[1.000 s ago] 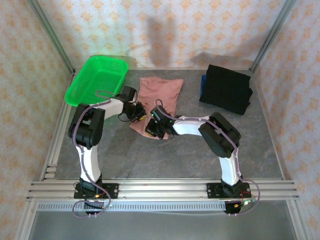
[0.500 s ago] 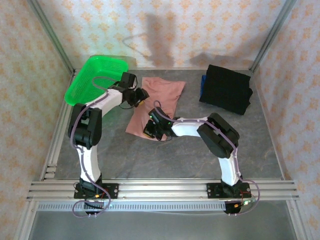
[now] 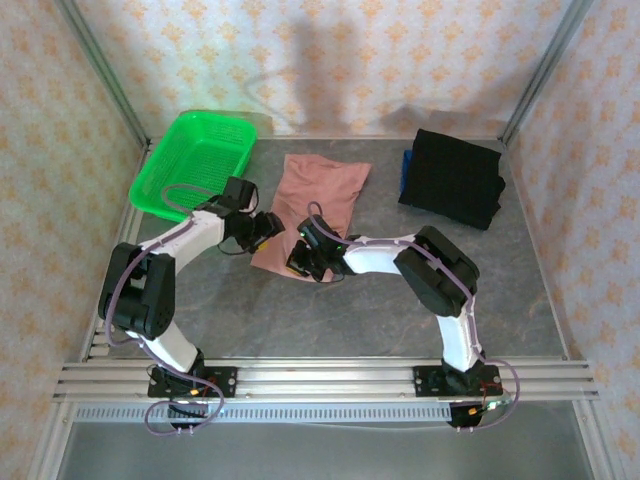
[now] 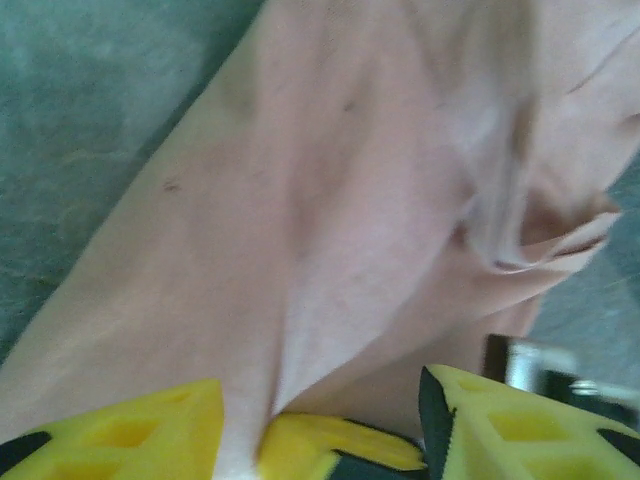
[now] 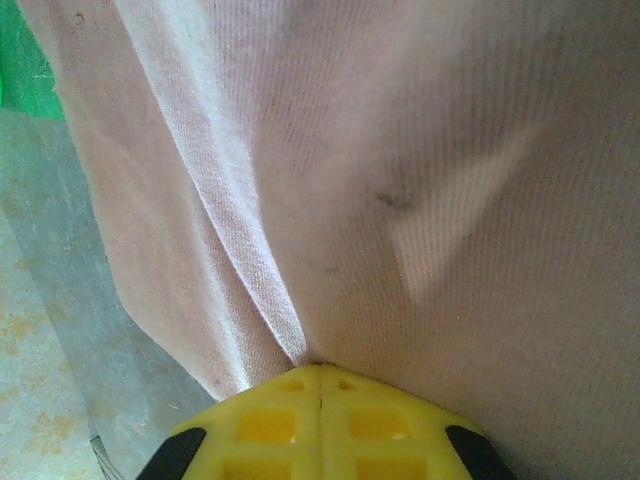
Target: Fold and stack the t-shirts
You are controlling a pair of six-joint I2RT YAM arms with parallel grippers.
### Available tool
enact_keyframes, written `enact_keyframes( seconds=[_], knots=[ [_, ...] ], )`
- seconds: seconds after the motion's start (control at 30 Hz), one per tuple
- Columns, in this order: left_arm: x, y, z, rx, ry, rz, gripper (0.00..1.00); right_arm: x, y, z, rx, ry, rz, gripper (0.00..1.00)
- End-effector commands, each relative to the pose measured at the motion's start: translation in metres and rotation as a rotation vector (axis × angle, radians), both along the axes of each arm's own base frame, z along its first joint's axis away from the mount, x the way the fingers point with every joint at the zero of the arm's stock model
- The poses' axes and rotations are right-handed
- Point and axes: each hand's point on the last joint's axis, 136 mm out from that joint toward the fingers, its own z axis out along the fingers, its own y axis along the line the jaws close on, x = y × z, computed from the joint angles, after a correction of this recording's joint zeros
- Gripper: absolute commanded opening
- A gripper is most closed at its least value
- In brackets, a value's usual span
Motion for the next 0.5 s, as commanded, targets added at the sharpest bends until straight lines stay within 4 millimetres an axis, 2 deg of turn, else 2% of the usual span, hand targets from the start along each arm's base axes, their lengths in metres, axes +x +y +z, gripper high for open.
enact_keyframes(
  seconds=[0.0, 0.13, 0.27, 0.47],
  knots=[
    [-0.003, 0.006, -0.004, 0.025, -0.004, 0.014, 0.49, -0.021, -0.035, -0.024, -0.154, 0.063, -0.028, 0.07],
    [-0.006, 0.011, -0.012, 0.052, 0.019, 0.029, 0.43, -0.008, -0.053, -0.005, -0.170, 0.041, -0.067, 0.09],
    [-0.022, 0.024, -0.029, 0.115, 0.079, 0.042, 0.41, 0.002, -0.074, 0.011, -0.176, 0.021, -0.109, 0.15],
    [-0.042, 0.024, -0.036, 0.090, 0.088, 0.044, 0.44, 0.000, -0.090, 0.052, -0.144, -0.042, -0.122, 0.26]
  ],
)
